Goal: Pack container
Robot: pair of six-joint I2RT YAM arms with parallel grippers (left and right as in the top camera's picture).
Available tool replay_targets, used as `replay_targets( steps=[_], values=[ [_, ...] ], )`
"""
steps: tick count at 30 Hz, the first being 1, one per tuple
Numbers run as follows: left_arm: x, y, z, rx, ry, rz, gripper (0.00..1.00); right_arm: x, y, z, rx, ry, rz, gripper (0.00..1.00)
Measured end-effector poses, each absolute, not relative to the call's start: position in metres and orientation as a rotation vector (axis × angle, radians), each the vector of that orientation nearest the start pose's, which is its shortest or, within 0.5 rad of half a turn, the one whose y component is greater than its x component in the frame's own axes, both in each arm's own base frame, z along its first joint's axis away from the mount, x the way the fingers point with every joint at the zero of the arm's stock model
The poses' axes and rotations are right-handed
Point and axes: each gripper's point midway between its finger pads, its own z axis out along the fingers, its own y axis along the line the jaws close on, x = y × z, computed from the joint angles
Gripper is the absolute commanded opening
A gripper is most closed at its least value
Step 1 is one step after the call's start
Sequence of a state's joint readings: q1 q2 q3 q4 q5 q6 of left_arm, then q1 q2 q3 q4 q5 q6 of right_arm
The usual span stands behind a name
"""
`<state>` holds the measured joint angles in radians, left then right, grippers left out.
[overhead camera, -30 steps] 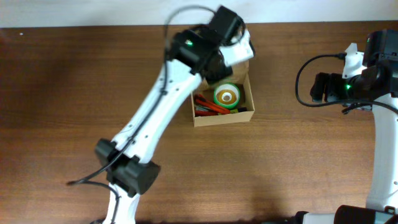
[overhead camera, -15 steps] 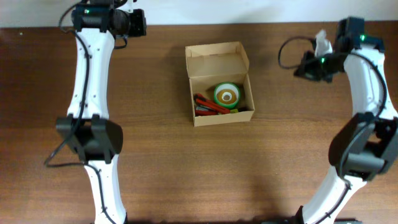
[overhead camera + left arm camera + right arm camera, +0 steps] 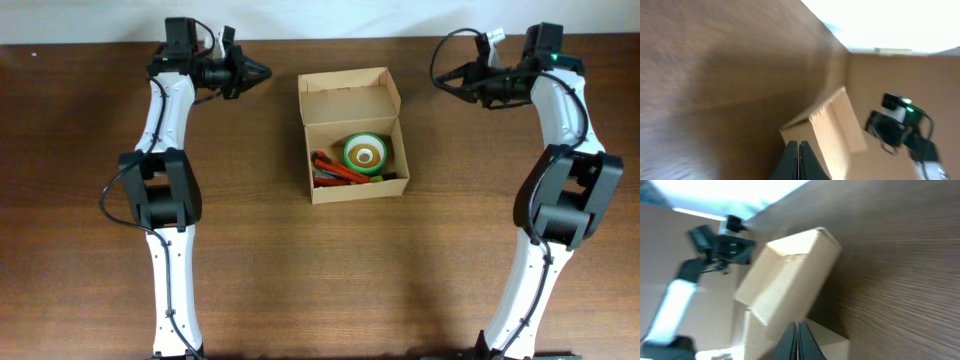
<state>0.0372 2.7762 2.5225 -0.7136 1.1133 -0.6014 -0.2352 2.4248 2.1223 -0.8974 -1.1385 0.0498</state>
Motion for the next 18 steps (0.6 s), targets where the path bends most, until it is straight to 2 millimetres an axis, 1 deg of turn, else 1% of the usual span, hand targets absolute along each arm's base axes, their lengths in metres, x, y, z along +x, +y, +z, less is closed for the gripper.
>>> replay_targets(
  steps=[2, 5, 6, 7, 8, 10, 13, 15, 17, 18],
  values=[
    [0.602, -0.132, 0.075, -0.303, 2.400, -1.760, 0.02, 0.544, 0.033, 0.142, 0.038, 2.294, 1.480, 0.03],
    [0.589, -0.129, 0.077, -0.269, 2.385, -1.856, 0.02, 0.542, 0.035, 0.145, 0.039, 2.283, 1.518, 0.03],
    [0.586, -0.129, 0.077, -0.262, 2.387, -1.867, 0.02, 0.540, 0.036, 0.144, 0.043, 2.286, 1.526, 0.04],
    [0.579, -0.130, 0.075, -0.270, 2.407, -1.884, 0.02, 0.537, 0.037, 0.143, 0.057, 2.296, 1.542, 0.03],
    [0.572, -0.130, 0.072, -0.272, 2.424, -1.890, 0.02, 0.536, 0.037, 0.138, 0.070, 2.306, 1.556, 0.03],
    [0.566, -0.131, 0.067, -0.264, 2.452, -1.877, 0.02, 0.534, 0.038, 0.120, 0.106, 2.333, 1.588, 0.03],
    [0.562, -0.130, 0.061, -0.236, 2.472, -1.842, 0.02, 0.530, 0.044, 0.080, 0.172, 2.388, 1.645, 0.03],
    [0.561, -0.131, 0.058, -0.225, 2.482, -1.823, 0.02, 0.528, 0.058, 0.065, 0.157, 2.417, 1.666, 0.03],
    [0.560, -0.135, 0.054, -0.215, 2.502, -1.797, 0.02, 0.526, 0.079, 0.063, 0.091, 2.429, 1.674, 0.03],
    [0.559, -0.142, 0.052, -0.199, 2.515, -1.792, 0.02, 0.526, 0.090, 0.063, 0.052, 2.430, 1.676, 0.03]
  ],
)
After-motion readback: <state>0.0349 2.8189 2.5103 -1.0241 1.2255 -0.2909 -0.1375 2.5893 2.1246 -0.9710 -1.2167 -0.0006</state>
